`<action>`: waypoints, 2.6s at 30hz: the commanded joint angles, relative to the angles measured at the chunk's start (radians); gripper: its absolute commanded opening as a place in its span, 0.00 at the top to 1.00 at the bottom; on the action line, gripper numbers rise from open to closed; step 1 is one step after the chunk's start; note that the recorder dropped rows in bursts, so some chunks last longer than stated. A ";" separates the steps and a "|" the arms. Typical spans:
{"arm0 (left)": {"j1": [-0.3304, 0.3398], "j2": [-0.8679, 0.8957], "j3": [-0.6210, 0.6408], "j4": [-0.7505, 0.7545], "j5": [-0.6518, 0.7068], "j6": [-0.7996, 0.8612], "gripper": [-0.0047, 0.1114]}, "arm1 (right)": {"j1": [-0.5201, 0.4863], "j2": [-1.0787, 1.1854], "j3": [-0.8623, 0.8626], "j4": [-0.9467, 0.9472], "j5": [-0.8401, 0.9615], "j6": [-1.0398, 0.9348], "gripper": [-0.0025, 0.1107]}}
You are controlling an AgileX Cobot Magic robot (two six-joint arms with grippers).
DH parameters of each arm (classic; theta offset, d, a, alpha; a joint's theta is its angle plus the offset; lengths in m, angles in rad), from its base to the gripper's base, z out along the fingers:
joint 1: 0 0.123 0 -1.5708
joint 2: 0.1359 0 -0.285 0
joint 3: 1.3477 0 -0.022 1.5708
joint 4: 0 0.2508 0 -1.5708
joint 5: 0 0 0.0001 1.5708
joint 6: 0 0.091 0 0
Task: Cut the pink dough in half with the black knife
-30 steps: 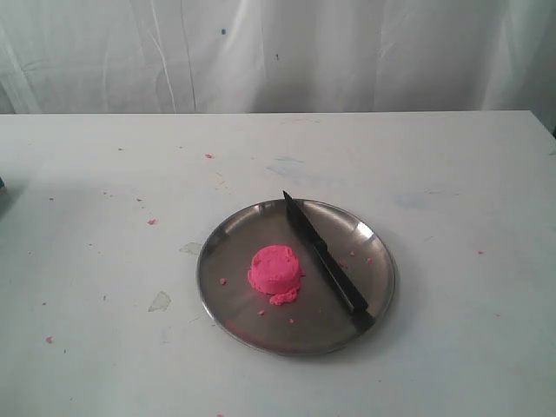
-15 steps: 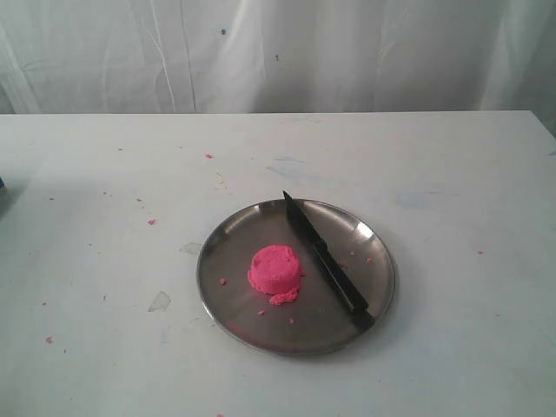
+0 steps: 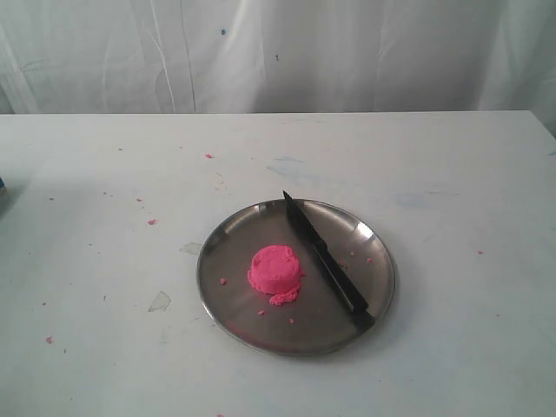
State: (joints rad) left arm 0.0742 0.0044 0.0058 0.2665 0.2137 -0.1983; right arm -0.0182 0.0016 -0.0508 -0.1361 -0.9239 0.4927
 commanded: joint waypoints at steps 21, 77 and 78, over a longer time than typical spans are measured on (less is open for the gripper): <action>-0.004 -0.004 -0.006 0.000 -0.003 0.000 0.96 | 0.068 0.251 -0.271 -0.194 1.082 -0.002 0.98; -0.004 -0.004 -0.006 0.000 -0.003 0.000 0.96 | 0.557 1.770 -0.975 0.099 1.434 -0.531 0.63; -0.004 -0.004 -0.006 0.000 -0.003 0.000 0.96 | 0.557 1.780 -0.975 0.099 1.432 -0.531 0.63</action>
State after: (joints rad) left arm 0.0742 0.0044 0.0058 0.2665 0.2137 -0.1983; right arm 0.5468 1.7600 -1.0237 -0.0294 0.5012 -0.0465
